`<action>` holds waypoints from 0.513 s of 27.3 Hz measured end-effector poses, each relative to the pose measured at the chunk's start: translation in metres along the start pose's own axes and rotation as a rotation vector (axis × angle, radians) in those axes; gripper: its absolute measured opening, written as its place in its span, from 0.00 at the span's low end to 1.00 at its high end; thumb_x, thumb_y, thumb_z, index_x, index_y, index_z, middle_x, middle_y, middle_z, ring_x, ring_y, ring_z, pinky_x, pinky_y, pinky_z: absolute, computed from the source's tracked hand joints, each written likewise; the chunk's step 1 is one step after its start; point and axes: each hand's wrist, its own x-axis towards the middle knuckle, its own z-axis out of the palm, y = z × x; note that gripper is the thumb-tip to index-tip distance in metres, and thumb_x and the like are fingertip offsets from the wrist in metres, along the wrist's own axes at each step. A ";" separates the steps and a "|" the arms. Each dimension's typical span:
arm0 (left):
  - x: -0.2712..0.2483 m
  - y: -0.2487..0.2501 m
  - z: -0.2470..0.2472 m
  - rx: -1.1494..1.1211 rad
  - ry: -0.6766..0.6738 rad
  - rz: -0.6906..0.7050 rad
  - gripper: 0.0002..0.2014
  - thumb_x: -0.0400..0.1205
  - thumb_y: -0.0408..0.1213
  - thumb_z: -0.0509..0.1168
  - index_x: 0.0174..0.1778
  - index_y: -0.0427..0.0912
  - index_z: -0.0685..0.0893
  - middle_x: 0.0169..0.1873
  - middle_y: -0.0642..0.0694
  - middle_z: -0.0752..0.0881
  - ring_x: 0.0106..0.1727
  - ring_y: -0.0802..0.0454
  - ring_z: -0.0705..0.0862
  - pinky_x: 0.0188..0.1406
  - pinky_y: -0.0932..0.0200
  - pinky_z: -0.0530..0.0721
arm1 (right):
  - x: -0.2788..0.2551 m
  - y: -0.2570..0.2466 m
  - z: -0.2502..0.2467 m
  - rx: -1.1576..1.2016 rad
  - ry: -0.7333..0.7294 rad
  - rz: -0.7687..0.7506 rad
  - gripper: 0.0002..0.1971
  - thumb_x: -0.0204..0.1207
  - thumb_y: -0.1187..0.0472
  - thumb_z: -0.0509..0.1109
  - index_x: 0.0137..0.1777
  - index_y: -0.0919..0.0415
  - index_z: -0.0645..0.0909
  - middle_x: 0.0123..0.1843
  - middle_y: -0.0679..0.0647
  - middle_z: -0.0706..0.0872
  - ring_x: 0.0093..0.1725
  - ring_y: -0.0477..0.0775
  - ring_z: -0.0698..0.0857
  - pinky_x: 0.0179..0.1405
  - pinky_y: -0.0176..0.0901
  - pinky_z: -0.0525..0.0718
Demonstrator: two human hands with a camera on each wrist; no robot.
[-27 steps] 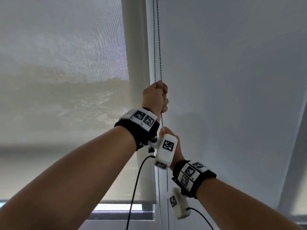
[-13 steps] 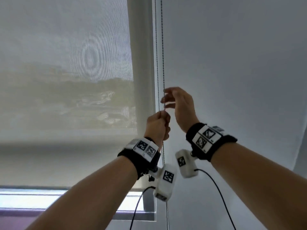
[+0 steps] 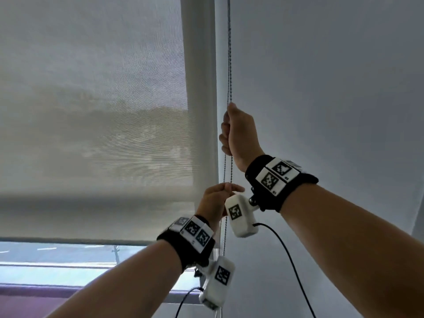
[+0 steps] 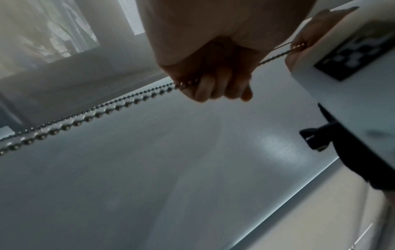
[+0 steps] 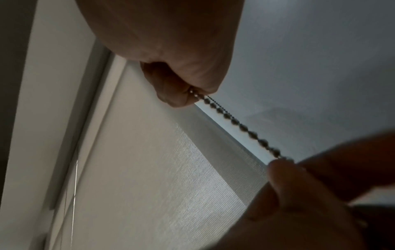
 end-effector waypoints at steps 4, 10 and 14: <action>0.010 0.015 -0.008 -0.120 -0.004 0.095 0.18 0.86 0.38 0.52 0.55 0.29 0.81 0.34 0.47 0.91 0.39 0.51 0.88 0.46 0.55 0.83 | -0.003 0.007 -0.001 -0.013 0.023 -0.059 0.24 0.88 0.52 0.50 0.27 0.53 0.62 0.22 0.50 0.61 0.16 0.45 0.58 0.18 0.34 0.58; 0.014 0.069 -0.007 -0.221 -0.012 0.199 0.22 0.86 0.43 0.50 0.52 0.30 0.84 0.45 0.33 0.87 0.48 0.40 0.84 0.58 0.46 0.80 | -0.017 0.038 -0.011 -0.068 0.074 -0.106 0.24 0.88 0.54 0.52 0.31 0.63 0.74 0.21 0.49 0.70 0.17 0.43 0.67 0.21 0.35 0.66; 0.021 0.100 0.005 -0.226 -0.056 0.212 0.22 0.87 0.44 0.49 0.54 0.32 0.83 0.50 0.34 0.88 0.54 0.41 0.86 0.60 0.48 0.80 | -0.039 0.063 -0.015 0.070 0.037 0.009 0.24 0.88 0.58 0.52 0.27 0.57 0.68 0.18 0.44 0.65 0.15 0.40 0.62 0.15 0.30 0.62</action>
